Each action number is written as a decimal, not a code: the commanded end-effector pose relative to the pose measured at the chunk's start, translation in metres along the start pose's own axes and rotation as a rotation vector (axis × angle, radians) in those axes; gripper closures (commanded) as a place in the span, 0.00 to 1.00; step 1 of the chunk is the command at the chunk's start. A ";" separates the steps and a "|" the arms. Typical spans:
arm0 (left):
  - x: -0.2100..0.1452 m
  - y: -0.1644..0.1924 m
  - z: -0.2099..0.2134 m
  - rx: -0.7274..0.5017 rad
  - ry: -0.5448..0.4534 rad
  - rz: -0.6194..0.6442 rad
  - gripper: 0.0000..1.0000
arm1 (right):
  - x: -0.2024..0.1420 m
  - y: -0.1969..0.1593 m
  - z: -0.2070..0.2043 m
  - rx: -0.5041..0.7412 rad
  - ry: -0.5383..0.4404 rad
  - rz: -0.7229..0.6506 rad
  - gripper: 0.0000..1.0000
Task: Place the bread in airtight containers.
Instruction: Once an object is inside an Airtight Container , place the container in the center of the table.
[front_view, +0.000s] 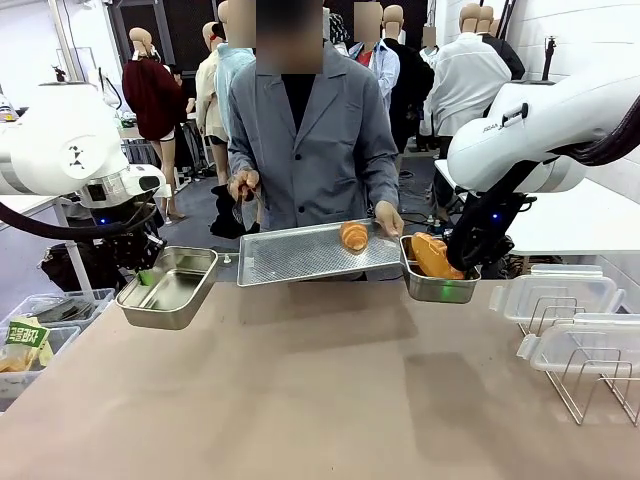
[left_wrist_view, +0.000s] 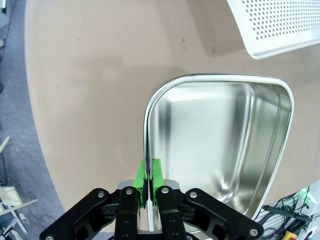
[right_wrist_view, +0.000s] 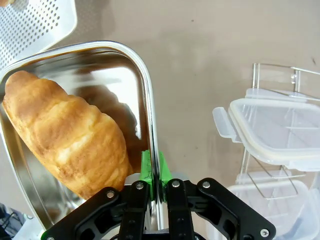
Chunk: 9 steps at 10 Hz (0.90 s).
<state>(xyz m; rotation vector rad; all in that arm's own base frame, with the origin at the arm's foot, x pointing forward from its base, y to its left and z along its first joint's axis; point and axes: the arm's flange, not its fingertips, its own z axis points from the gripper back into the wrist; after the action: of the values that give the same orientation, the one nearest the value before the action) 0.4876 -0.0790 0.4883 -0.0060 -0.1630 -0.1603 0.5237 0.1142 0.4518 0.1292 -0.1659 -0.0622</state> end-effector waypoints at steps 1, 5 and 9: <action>0.000 0.001 0.003 0.009 -0.007 -0.004 1.00 | -0.004 0.000 0.001 0.021 -0.023 0.003 1.00; 0.000 0.001 0.003 0.009 -0.007 -0.004 1.00 | -0.004 0.000 0.001 0.021 -0.023 0.003 1.00; 0.000 0.001 0.003 0.009 -0.007 -0.004 1.00 | -0.004 0.000 0.001 0.021 -0.023 0.003 1.00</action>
<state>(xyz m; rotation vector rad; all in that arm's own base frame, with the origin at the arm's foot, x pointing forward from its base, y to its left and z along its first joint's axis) 0.4876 -0.0790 0.4883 -0.0060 -0.1630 -0.1603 0.5237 0.1142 0.4518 0.1292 -0.1659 -0.0622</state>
